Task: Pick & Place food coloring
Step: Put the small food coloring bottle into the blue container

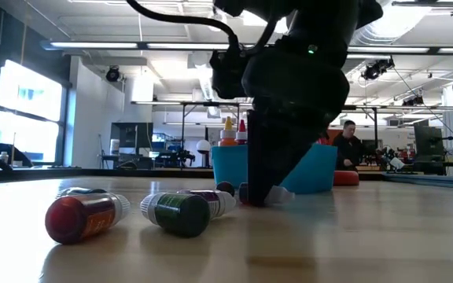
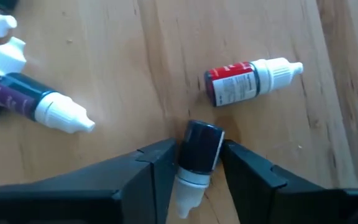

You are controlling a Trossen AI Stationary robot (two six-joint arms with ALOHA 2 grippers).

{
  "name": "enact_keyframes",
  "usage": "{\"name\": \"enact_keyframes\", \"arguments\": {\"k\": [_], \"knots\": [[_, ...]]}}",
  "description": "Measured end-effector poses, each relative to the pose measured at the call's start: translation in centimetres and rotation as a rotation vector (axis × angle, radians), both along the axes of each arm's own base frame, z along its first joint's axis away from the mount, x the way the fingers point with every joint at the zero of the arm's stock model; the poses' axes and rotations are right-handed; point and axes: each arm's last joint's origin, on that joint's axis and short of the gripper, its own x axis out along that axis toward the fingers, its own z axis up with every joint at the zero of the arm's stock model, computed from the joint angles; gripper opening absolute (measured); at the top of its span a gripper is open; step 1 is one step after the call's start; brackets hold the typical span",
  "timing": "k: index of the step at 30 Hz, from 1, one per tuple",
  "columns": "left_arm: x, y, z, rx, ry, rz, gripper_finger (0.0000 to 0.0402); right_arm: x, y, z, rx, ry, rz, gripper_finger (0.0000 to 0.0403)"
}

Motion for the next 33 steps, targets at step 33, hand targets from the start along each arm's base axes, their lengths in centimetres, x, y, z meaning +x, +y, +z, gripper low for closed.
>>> {"name": "enact_keyframes", "arguments": {"k": [33], "knots": [[-2.1,0.9,2.1,0.065,-0.039,-0.040,0.0145,-6.9,-11.8,7.5,-0.240,-0.021,-0.220,0.0093]]}}
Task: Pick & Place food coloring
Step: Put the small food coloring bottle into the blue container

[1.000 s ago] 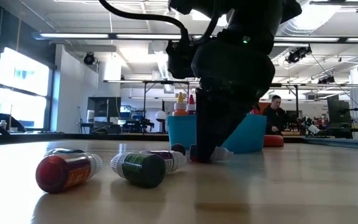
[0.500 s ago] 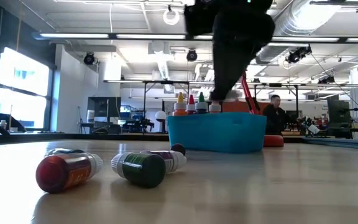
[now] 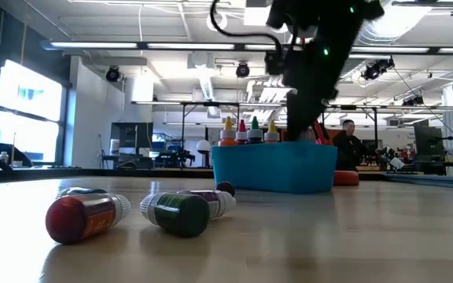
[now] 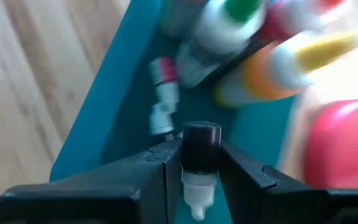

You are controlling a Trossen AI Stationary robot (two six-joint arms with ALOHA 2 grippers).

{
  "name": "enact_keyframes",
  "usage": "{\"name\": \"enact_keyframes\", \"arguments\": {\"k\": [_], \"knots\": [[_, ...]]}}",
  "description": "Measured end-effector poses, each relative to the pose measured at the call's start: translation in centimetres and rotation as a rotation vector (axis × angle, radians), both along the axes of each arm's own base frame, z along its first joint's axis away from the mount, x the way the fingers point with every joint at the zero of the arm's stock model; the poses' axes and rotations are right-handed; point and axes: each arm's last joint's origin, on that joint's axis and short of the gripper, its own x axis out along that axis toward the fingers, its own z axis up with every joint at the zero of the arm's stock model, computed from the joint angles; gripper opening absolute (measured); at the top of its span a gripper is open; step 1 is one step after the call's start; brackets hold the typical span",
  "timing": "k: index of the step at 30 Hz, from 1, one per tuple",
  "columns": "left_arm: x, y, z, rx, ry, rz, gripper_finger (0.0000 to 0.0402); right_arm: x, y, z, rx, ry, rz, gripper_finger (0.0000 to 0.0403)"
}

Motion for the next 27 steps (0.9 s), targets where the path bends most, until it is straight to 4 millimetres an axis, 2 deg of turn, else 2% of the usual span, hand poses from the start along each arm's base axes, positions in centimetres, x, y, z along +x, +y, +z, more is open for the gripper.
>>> {"name": "enact_keyframes", "arguments": {"k": [3,10,13,17,22,24,27], "knots": [[0.0,0.0,0.0,0.010,0.008,-0.011,0.0145,-0.1,-0.7,-1.8,0.057,-0.048,0.027,0.0099],[0.0,0.0,0.0,0.016,0.010,-0.014,0.0145,-0.5,-1.7,-2.7,0.055,-0.035,0.038,0.0104],[0.0,0.1,0.0,0.036,0.003,-0.004,0.0145,-0.1,-1.7,-2.0,0.047,-0.043,0.066,0.0112],[-0.8,0.6,0.8,0.023,-0.017,-0.006,0.0145,0.7,-1.6,0.5,0.064,-0.102,0.105,0.0118],[-2.9,1.8,1.9,-0.036,-0.049,0.000,0.0145,0.9,0.2,2.9,0.042,-0.159,0.262,0.0118],[-4.1,2.3,1.6,-0.080,-0.031,-0.003,0.0145,0.6,1.3,3.4,0.037,-0.175,0.317,0.0118],[-5.9,2.7,-0.4,-0.136,0.051,-0.013,0.0145,-0.1,3.1,3.0,0.047,-0.167,0.345,0.0118]]}}
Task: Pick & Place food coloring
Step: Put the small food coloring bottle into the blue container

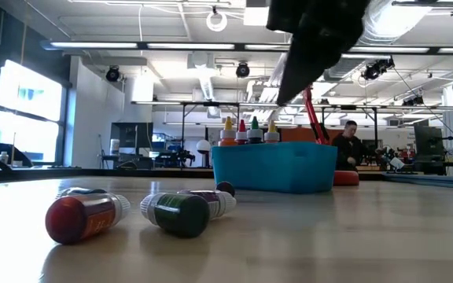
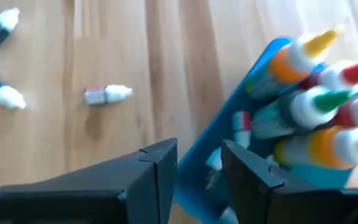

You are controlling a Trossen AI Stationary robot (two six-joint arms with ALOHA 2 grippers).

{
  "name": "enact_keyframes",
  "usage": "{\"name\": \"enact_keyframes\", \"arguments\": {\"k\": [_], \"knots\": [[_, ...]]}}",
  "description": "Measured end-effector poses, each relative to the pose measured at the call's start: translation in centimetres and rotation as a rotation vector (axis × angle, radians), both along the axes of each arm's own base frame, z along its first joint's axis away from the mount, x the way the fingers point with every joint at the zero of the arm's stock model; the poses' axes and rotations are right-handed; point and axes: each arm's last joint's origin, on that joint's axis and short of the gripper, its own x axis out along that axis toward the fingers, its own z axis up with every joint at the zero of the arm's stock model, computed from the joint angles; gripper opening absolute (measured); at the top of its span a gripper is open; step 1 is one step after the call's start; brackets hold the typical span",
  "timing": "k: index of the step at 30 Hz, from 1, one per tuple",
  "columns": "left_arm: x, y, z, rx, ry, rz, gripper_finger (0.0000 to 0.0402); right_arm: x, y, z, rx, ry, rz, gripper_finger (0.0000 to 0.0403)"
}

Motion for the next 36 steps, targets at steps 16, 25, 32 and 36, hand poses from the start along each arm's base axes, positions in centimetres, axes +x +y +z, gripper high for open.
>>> {"name": "enact_keyframes", "arguments": {"k": [16,25,32,36], "knots": [[1.3,-5.4,-18.7,-0.427,-0.172,-0.500,0.0145,-2.1,4.8,-1.6,-0.104,-0.009,-0.043,0.0119],[2.2,-5.9,-24.4,-0.568,-0.163,-0.285,0.0145,-2.0,4.8,-1.5,-0.111,-0.020,-0.058,0.0119],[4.3,-7.0,-26.1,-0.558,-0.236,-0.387,0.0145,-2.0,4.8,-1.5,-0.104,-0.029,-0.057,0.0119],[4.5,-7.3,-27.3,-0.474,-0.169,-0.536,0.0145,-1.9,4.8,-1.5,-0.102,-0.031,-0.058,0.0119]]}}
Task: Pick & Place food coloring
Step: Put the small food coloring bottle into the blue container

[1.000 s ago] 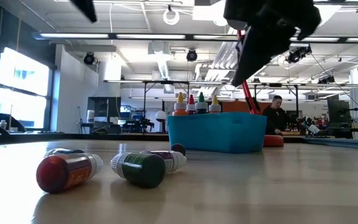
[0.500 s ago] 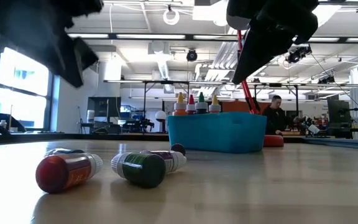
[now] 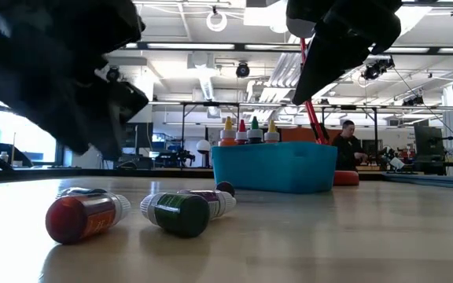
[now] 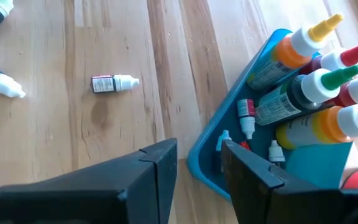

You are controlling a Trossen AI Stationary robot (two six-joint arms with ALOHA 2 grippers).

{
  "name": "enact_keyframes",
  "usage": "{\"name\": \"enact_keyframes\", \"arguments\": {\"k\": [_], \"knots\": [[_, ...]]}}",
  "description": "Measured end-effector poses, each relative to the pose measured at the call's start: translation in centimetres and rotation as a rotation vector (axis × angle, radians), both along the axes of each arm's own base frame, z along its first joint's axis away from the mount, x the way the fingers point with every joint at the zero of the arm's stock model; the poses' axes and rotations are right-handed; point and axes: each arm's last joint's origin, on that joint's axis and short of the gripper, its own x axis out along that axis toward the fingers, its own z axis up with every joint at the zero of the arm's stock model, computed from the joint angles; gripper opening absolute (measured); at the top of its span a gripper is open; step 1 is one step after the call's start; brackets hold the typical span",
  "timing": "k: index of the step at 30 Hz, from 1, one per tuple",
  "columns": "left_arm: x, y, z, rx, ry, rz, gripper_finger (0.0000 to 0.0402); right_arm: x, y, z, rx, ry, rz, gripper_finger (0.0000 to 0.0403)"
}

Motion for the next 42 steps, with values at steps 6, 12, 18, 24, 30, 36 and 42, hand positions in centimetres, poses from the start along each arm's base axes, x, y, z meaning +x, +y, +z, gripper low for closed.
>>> {"name": "enact_keyframes", "arguments": {"k": [6,12,18,24,30,36,42], "knots": [[0.3,-0.1,-1.5,0.048,0.031,-0.022,0.0145,0.0,0.0,0.0,0.002,0.000,0.002,0.0119],[0.5,0.2,-2.4,0.089,0.045,0.138,0.0145,0.0,0.0,0.0,0.003,-0.001,0.002,0.0119],[0.5,0.0,-2.5,0.078,0.053,0.055,0.0145,0.1,0.0,0.0,0.005,-0.006,0.003,0.0119],[1.1,-0.5,-1.4,0.146,-0.023,-0.118,0.0145,0.1,0.1,0.0,0.014,-0.005,0.010,0.0119],[1.4,-1.2,-0.6,0.027,-0.012,-0.259,0.0145,0.1,0.1,0.0,0.025,-0.003,0.015,0.0119],[1.2,-1.3,-0.6,-0.015,0.010,-0.260,0.0145,0.1,0.1,0.0,0.023,-0.004,0.014,0.0119],[1.4,-1.1,-0.6,0.020,-0.001,-0.197,0.0145,0.1,0.1,0.0,0.018,-0.003,0.018,0.0119]]}}
